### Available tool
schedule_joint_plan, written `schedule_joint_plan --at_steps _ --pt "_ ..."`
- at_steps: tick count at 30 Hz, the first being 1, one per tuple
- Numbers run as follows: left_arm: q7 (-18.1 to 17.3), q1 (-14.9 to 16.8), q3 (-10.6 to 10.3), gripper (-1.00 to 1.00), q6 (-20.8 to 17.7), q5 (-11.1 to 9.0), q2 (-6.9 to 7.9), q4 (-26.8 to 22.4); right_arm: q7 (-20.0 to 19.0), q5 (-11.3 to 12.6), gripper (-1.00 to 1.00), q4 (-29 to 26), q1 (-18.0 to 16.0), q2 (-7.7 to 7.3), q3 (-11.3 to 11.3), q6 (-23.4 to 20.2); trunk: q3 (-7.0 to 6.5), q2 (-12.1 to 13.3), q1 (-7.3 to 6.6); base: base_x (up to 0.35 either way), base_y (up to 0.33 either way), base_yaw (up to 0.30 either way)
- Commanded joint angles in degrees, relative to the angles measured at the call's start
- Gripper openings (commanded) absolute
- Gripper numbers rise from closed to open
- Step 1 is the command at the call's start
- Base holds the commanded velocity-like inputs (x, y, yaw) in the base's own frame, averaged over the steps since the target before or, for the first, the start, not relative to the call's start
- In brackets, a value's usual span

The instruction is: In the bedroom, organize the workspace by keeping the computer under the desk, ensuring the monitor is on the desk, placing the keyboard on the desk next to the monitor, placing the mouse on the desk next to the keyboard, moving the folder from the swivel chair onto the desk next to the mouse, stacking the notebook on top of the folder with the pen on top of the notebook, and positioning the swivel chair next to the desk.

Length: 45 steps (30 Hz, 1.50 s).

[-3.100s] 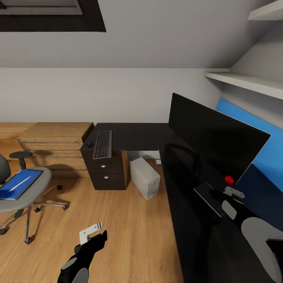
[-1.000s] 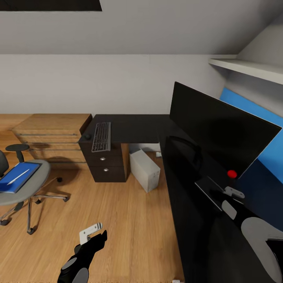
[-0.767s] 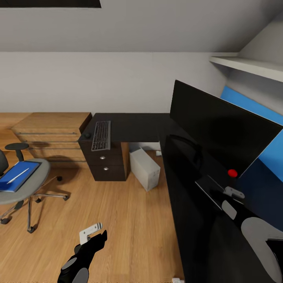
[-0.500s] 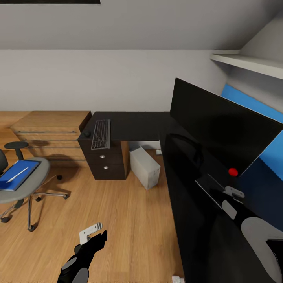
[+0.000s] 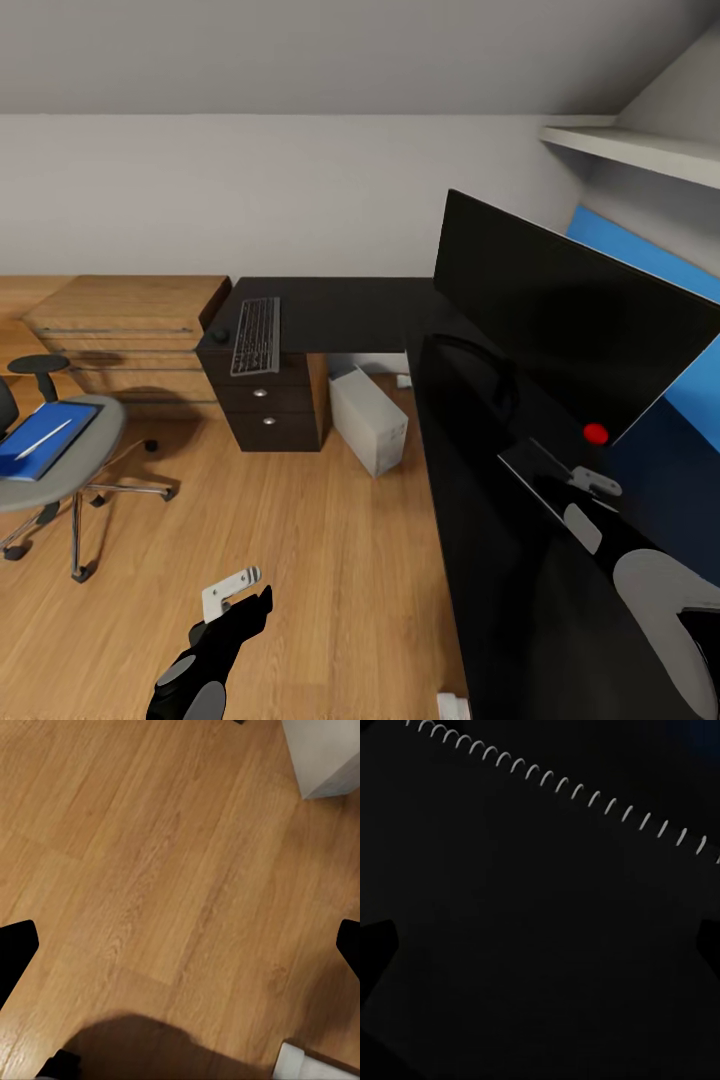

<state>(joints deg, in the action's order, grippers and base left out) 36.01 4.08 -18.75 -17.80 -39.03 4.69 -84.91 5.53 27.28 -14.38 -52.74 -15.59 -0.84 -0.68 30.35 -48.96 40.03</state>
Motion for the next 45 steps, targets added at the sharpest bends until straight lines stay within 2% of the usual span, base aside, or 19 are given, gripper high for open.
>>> schedule_joint_plan --at_steps 1,23,32,45 --pt "0.5 0.1 -0.1 1.0 -0.1 -0.3 0.06 -0.1 0.0 1.2 1.0 2.3 0.0 0.03 -0.2 -0.1 0.09 0.0 0.02 0.0 0.0 0.0" --pt "0.5 0.1 -0.1 1.0 -0.1 -0.4 0.06 0.4 0.0 1.2 1.0 2.3 0.0 0.06 -0.1 -0.3 0.13 0.0 0.02 -0.003 0.0 0.0" --pt "0.5 0.0 0.0 1.0 -0.1 -0.4 0.06 0.7 0.0 1.2 1.0 2.3 0.0 0.03 -0.1 -0.3 0.13 0.0 0.02 -0.212 -0.014 0.0" --pt "0.5 0.0 0.0 1.0 -0.1 -0.4 0.06 0.7 0.0 1.2 1.0 2.4 0.1 0.03 -0.2 -0.3 0.13 0.0 0.02 -0.049 -0.002 0.0"
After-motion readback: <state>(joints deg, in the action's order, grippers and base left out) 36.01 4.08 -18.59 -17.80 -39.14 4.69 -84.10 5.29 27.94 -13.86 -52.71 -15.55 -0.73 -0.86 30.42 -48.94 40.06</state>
